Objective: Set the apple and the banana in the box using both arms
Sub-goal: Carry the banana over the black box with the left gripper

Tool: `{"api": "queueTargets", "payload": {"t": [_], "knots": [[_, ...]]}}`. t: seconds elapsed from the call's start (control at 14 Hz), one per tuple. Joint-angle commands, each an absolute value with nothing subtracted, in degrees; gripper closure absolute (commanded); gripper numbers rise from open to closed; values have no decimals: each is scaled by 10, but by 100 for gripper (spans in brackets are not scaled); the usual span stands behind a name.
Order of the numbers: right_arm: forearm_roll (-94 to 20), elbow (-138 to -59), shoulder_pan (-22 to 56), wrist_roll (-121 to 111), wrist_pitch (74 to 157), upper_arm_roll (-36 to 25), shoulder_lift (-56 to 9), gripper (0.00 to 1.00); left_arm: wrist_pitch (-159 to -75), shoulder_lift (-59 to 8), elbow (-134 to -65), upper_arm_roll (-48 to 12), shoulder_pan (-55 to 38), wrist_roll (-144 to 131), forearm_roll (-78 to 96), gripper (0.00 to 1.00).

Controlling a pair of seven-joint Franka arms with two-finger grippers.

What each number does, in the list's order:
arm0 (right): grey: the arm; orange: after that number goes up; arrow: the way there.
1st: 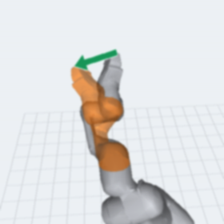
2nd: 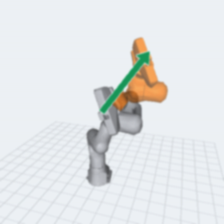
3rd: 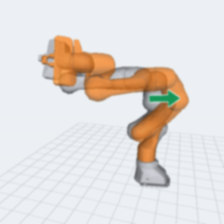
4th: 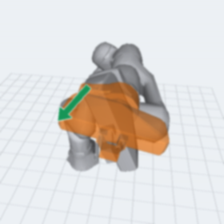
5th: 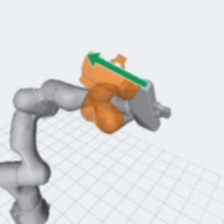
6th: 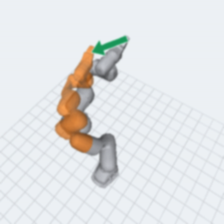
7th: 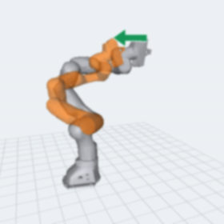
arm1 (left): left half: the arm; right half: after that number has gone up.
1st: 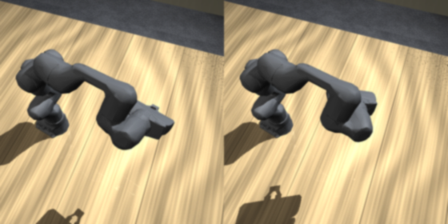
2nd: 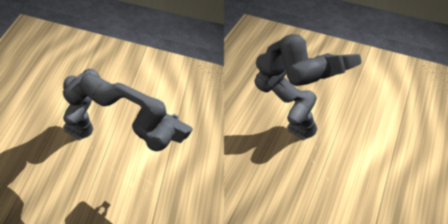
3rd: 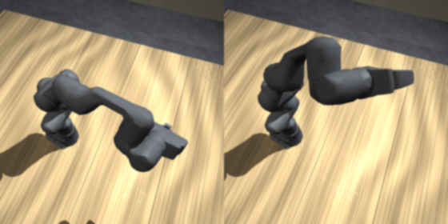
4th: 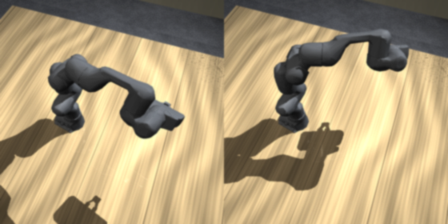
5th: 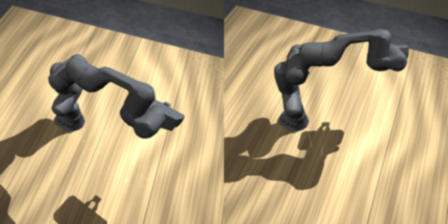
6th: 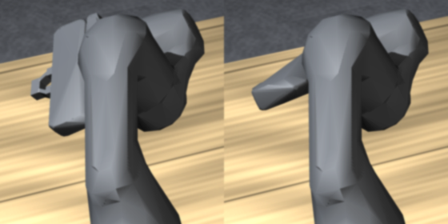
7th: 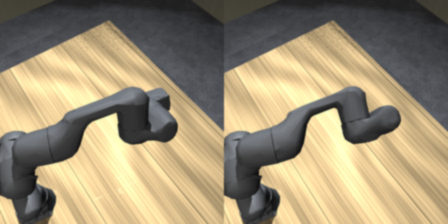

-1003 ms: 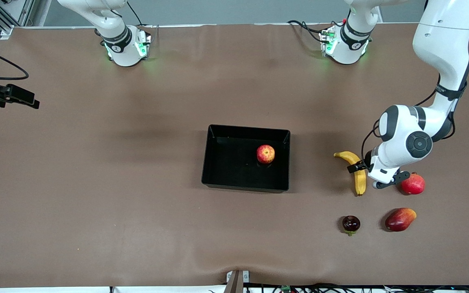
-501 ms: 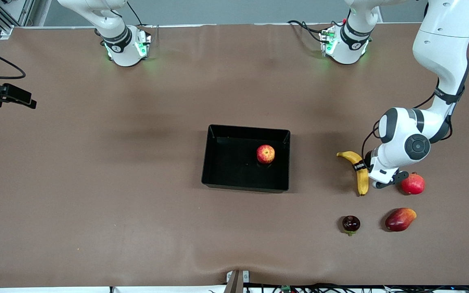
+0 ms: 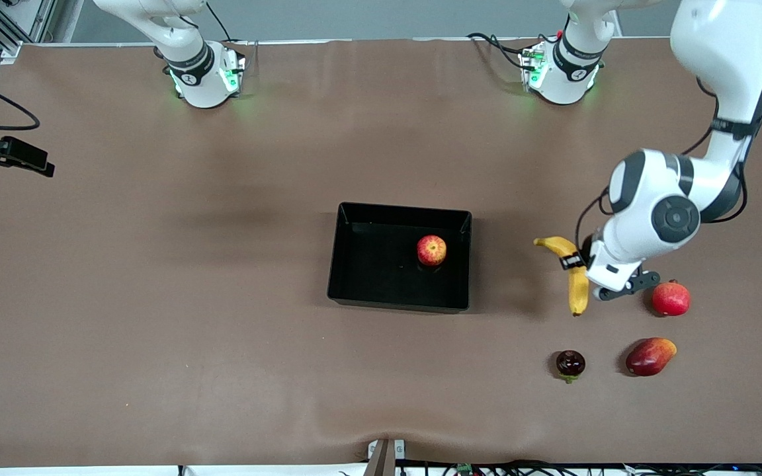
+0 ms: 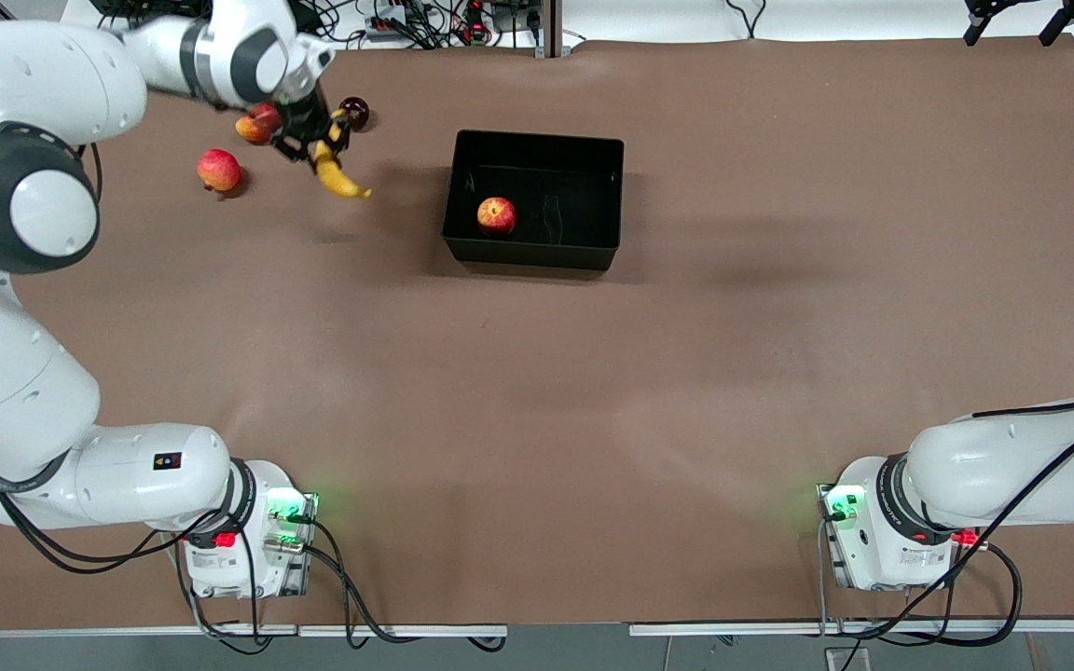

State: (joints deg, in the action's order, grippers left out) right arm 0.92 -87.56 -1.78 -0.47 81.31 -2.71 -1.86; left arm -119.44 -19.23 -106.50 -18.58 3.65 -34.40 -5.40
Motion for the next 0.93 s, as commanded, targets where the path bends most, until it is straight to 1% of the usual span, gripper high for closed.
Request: {"api": "queueTargets", "payload": {"t": [0.0, 0.29, 0.57, 0.64, 0.86], "knots": [[18, -871, -24, -11, 807, -21, -18, 0, -1109, -214, -963, -223, 12, -421, -60, 100], [8, -864, -40, -9, 811, -23, -19, 0, -1104, -299, -870, -224, -97, -567, -60, 100], [9, -865, -41, -11, 812, -23, -22, 0, -1111, -386, -767, -219, -175, -682, -62, 100], [10, -864, -43, -11, 812, -23, -23, 0, -1118, -400, -755, -219, -188, -701, -61, 100], [10, -864, -42, -11, 813, -23, -23, 0, -1164, -422, -751, -218, -227, -760, -62, 100]]}}
